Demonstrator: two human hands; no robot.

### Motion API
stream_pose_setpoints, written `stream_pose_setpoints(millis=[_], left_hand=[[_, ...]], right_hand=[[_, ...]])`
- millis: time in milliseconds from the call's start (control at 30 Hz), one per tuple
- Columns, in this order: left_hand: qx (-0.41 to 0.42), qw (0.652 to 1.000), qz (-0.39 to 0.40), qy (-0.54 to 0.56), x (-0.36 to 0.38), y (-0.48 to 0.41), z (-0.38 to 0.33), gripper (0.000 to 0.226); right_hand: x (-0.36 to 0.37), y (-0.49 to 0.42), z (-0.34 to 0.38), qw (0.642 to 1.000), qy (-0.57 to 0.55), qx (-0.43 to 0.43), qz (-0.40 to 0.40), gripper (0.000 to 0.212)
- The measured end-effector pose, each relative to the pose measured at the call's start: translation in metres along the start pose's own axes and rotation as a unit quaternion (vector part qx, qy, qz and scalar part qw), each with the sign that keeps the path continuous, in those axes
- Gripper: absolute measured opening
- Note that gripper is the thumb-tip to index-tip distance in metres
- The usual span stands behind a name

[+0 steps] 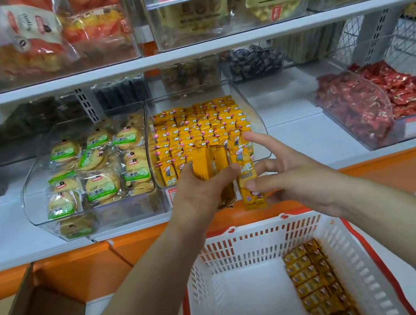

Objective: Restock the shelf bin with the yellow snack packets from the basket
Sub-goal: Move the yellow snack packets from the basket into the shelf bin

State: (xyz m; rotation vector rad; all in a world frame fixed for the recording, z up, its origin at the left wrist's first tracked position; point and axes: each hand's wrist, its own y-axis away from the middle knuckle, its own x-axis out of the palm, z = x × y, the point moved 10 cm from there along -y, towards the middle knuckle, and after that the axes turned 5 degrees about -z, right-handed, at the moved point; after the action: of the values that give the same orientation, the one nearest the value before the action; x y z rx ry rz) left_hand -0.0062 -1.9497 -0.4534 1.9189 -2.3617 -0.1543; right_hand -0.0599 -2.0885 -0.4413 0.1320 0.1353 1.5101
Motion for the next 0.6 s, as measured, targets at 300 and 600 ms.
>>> stream_pose_setpoints(millis=[300,600], left_hand=[[0.024,0.998,-0.044,-0.025,-0.050,-0.015,-0.015,0.022],[0.027,0.998,-0.041,-0.027,-0.074,-0.014,-0.018,0.025]], right_hand=[[-0.035,-0.023,0.026,0.992,0.007,-0.040,-0.121,0.039],[-0.024,-0.093,0.066,0.863,0.435,-0.171,-0.192,0.035]])
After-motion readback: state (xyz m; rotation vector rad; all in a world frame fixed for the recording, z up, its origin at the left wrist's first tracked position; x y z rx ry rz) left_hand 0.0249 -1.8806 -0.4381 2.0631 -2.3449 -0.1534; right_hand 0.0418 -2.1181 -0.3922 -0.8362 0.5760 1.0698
